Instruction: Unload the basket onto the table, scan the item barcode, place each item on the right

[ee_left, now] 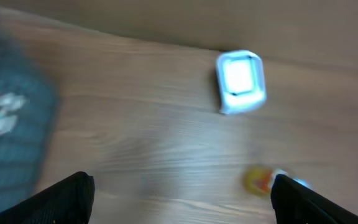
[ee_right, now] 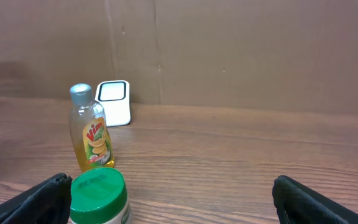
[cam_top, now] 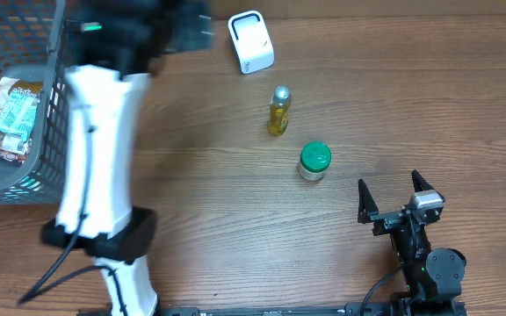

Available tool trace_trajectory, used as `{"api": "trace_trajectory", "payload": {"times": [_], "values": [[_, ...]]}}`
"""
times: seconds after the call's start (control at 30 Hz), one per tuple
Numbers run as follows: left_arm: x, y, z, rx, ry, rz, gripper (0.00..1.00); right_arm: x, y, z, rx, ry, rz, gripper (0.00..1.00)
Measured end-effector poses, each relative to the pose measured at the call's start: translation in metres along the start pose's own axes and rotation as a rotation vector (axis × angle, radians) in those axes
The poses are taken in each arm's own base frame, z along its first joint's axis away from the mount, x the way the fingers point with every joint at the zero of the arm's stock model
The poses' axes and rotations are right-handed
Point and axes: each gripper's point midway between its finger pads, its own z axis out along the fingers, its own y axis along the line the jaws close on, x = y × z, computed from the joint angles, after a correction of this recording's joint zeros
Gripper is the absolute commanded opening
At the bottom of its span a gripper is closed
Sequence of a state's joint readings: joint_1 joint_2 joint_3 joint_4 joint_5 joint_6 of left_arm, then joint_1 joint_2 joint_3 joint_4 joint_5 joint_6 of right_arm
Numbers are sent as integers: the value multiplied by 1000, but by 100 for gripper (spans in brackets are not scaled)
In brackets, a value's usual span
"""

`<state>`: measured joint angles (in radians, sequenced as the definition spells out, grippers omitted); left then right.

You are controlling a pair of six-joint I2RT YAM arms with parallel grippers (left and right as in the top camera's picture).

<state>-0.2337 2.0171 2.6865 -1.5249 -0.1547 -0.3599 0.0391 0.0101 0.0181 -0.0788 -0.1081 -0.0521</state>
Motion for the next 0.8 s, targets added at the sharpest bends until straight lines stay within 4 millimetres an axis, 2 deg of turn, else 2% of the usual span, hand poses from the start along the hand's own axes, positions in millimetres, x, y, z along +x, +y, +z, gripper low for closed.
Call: {"api": "trace_trajectory", "payload": {"times": [0.13,0.17,0.43,0.63,0.8], "values": [[-9,75,-27,-111,-25,-128,96,0,0,0,0,0,0,100],[-10,91,-32,-136,-28,-159,100,0,0,0,0,0,0,100],[3,193,-49,-313,4,-386,100,0,0,0,0,0,0,100],[9,237,-54,-379,11,-484,100,0,0,0,0,0,0,100],[30,264,-41,-427,90,-561,100,0,0,0,0,-1,0,100]]}}
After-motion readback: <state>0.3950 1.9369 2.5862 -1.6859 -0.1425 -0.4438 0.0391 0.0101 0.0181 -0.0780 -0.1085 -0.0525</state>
